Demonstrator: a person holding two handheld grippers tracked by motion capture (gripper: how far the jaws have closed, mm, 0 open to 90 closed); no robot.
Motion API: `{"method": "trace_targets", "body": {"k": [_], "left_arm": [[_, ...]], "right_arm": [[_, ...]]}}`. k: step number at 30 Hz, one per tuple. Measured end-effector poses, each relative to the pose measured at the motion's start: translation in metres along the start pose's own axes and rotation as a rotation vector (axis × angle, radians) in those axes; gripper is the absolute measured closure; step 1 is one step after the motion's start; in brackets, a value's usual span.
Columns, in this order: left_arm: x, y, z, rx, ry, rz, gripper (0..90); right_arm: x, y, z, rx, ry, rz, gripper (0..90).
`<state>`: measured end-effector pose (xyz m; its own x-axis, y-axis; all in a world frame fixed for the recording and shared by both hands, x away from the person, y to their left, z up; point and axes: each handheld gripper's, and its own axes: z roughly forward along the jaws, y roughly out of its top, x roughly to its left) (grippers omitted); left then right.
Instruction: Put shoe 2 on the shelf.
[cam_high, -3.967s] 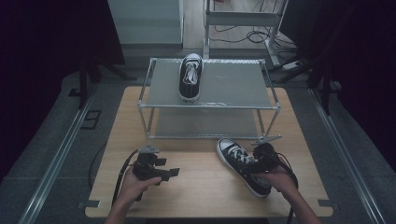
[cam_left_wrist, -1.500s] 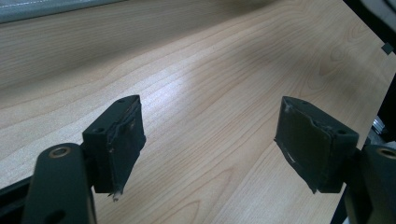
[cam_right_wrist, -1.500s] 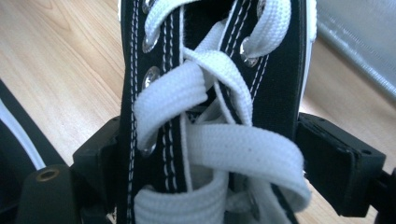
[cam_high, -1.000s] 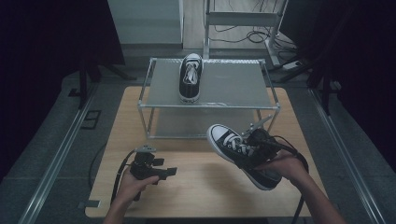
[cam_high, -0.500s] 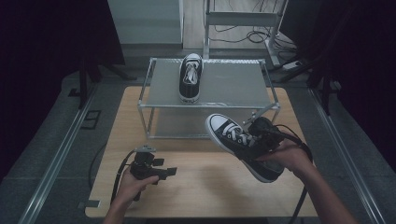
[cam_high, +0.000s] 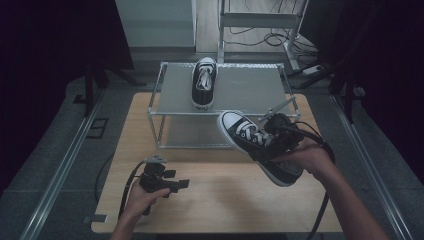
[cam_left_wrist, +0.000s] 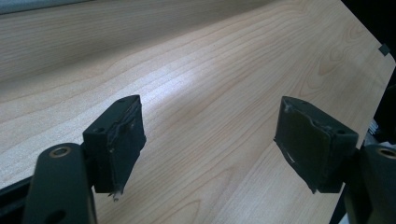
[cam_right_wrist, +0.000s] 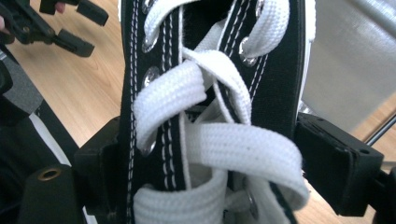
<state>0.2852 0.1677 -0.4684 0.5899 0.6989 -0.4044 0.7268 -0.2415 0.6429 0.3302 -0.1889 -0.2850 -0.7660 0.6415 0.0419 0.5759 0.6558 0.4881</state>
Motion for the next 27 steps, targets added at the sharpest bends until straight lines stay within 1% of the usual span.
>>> {"method": "trace_targets", "body": {"k": [5,8,14,18,22,27], "left_arm": [[0.000,0.000,-0.001,-0.001,0.000,0.000,23.9],[0.000,0.000,-0.001,0.001,-0.001,0.000,23.9],[0.001,0.000,0.000,0.004,-0.007,-0.001,23.9],[0.001,0.000,-0.001,0.003,-0.008,0.000,23.9],[0.001,-0.001,-0.001,0.006,-0.011,-0.002,24.0],[0.002,-0.001,-0.001,0.003,-0.012,-0.003,24.0]], "right_arm": [[-0.003,0.009,-0.004,0.003,-0.013,0.009,16.6],[-0.006,0.015,-0.005,-0.005,-0.015,0.022,16.6],[-0.008,0.027,-0.004,-0.017,-0.010,0.036,16.6],[-0.011,0.036,-0.004,-0.006,-0.016,0.045,16.6],[-0.018,0.043,-0.003,-0.002,-0.033,0.070,16.6],[-0.030,0.055,-0.005,-0.010,-0.050,0.117,16.6]]}}
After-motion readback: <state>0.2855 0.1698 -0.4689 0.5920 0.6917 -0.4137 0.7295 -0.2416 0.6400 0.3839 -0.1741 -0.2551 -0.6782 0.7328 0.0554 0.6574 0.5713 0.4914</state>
